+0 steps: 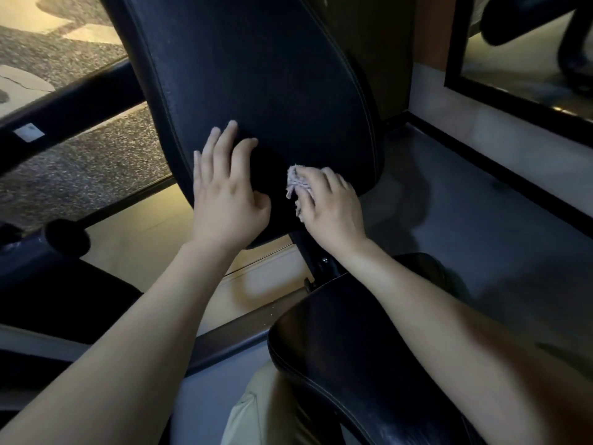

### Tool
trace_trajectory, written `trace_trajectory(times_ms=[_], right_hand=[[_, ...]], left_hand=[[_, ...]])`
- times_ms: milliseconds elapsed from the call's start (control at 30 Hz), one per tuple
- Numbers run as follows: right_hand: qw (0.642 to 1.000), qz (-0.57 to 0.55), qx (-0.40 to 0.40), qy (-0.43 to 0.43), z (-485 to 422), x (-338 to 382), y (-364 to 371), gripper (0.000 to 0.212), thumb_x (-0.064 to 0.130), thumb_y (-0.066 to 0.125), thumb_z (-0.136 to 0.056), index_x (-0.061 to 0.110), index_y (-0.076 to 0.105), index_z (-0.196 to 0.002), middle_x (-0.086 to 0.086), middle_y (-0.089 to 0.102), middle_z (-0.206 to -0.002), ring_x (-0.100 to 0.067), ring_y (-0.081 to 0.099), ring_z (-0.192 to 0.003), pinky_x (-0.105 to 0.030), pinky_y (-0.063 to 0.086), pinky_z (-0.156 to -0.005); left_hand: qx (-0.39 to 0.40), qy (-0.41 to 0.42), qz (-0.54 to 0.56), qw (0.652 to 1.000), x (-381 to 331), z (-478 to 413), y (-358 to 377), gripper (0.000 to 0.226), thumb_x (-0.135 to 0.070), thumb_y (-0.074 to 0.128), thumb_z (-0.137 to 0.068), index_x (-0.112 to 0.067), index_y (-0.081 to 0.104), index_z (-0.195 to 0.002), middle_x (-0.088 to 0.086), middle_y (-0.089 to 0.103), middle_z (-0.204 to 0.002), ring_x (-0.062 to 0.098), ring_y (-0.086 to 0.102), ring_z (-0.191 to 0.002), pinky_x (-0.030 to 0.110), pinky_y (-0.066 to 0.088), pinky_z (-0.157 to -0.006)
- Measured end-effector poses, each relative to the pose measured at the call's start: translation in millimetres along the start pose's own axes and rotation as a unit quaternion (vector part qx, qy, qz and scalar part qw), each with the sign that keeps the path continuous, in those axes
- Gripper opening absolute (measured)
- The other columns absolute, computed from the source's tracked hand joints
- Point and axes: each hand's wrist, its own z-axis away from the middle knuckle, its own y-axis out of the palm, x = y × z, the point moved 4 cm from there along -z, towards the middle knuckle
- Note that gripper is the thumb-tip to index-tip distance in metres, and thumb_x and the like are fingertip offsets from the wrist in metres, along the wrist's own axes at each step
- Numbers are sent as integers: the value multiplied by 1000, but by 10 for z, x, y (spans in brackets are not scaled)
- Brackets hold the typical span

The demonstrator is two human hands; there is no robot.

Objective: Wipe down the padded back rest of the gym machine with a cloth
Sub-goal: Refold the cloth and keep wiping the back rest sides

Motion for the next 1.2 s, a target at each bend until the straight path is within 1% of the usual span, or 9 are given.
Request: trace_trajectory(times_ms=[67,167,300,433,567,700,933,1100,1200], right_hand=[[991,-111,7,72,28,-64,-108,27,22,52,-102,16,58,-128,-1,61,-120,-19,59,-108,-39,51,-88],[983,-161,-5,93,-103,-101,-273,26,13,49,-99,15,60,-122,1,59,-117,-16,55,-108,-35,48,-91],[986,-84,-75,121,-367,-239,-368,21,16,50,-96,16,64,-112,-3,59,-113,-24,51,-100,-41,47,-86],[973,14,-179,143,-450,-315,-472,20,21,54,-94,15,66,-109,-12,52,-114,-28,54,-94,-37,50,-74],[984,-35,-122,123,-411,-234,-416,29,9,48,-96,15,59,-123,-11,52,-114,-30,59,-80,-35,48,-60],[983,-81,-126,102,-282,-237,-356,42,5,45,-93,14,62,-130,-12,48,-115,-22,57,-85,-26,51,-70],[991,-59,-119,31,-305,-248,-288,41,17,62,-95,4,58,-134,-17,47,-114,-21,57,-93,-29,58,-80],[974,-90,-188,91,-447,-193,-313,37,16,61,-97,5,60,-132,-15,51,-115,-20,61,-92,-24,55,-79],[992,-72,-98,-18,-349,69,-51,34,12,59,-97,5,62,-130,-20,53,-112,-29,61,-89,-40,57,-76]], left_hand=[[26,-14,-17,999,-44,-64,101,76,-17,61,-77,-19,37,-149,6,18,-166,32,5,-156,58,5,-124],[24,-22,-40,999,-24,-43,188,79,-21,61,-77,-21,33,-151,5,15,-168,31,2,-156,58,1,-124],[19,-27,-49,998,-13,-28,231,80,-24,63,-78,-20,33,-152,6,13,-168,31,0,-157,58,0,-124],[16,-34,-59,998,-21,-33,271,80,-27,64,-78,-19,33,-152,7,12,-168,31,0,-156,59,-1,-124],[10,-38,-67,997,-16,-37,287,81,-28,65,-78,-18,33,-152,7,11,-168,32,-1,-156,59,-2,-124],[13,-37,-74,996,-27,-29,294,80,-31,64,-79,-18,33,-152,9,11,-169,33,-1,-156,59,-2,-124],[11,-36,-80,996,-20,-24,306,81,-33,63,-79,-18,33,-152,9,10,-169,33,-1,-156,59,-2,-124],[13,-39,-81,996,-9,-46,313,82,-33,64,-77,-18,33,-152,9,11,-168,33,-1,-156,59,-2,-123],[6,-47,-68,997,-5,-53,296,82,-34,65,-77,-19,33,-151,7,13,-168,31,1,-156,57,-1,-124]])
